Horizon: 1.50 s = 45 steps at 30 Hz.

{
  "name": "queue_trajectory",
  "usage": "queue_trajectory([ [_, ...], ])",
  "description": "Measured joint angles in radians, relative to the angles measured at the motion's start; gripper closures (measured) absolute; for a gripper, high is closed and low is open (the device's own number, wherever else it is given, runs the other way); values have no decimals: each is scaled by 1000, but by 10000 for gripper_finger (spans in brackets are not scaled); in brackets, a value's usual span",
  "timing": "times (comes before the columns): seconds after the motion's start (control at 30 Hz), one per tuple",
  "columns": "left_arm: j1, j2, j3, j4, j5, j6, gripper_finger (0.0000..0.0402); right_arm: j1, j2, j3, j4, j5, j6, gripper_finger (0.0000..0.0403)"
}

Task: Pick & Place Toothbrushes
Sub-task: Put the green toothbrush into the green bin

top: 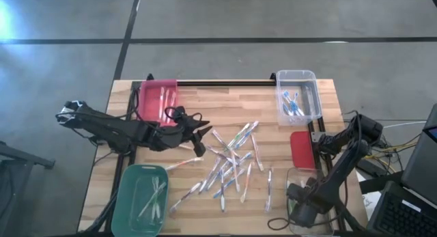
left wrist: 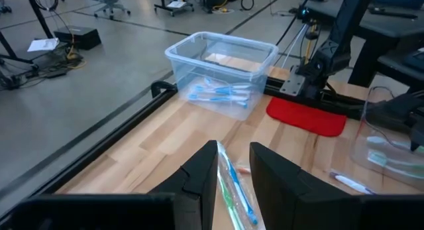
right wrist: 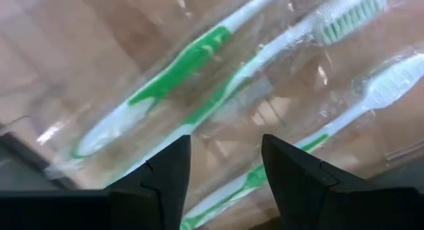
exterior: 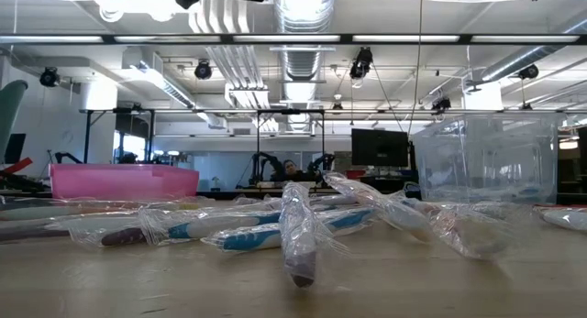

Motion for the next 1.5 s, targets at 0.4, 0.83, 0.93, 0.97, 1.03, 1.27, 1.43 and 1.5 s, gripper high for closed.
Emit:
queue_trajectory([
  [0.4, 0, 0, 0, 5, 2, 0, 307, -1, 19, 24, 5, 101, 35, 218],
  [0.83, 0, 1, -1, -3, 2, 1, 307, 0, 58, 21, 14, 100, 34, 280],
  [0.93, 0, 1, -1, -3, 2, 2, 307, 0, 57, 21, 14, 98, 41, 316],
  [0.97, 0, 1, -1, -3, 2, 2, 307, 0, 57, 21, 14, 97, 43, 330],
  [1.03, 0, 1, -1, -3, 2, 2, 307, 0, 57, 21, 14, 97, 46, 357],
  [1.27, 0, 1, -1, -3, 1, 2, 307, 0, 53, 20, 13, 94, 91, 391],
  [1.43, 0, 1, -1, -3, -2, 2, 307, 0, 29, 29, -5, 95, 112, 395],
  [1.5, 0, 1, -1, -3, -2, 2, 307, 0, 10, 41, -14, 95, 112, 396],
])
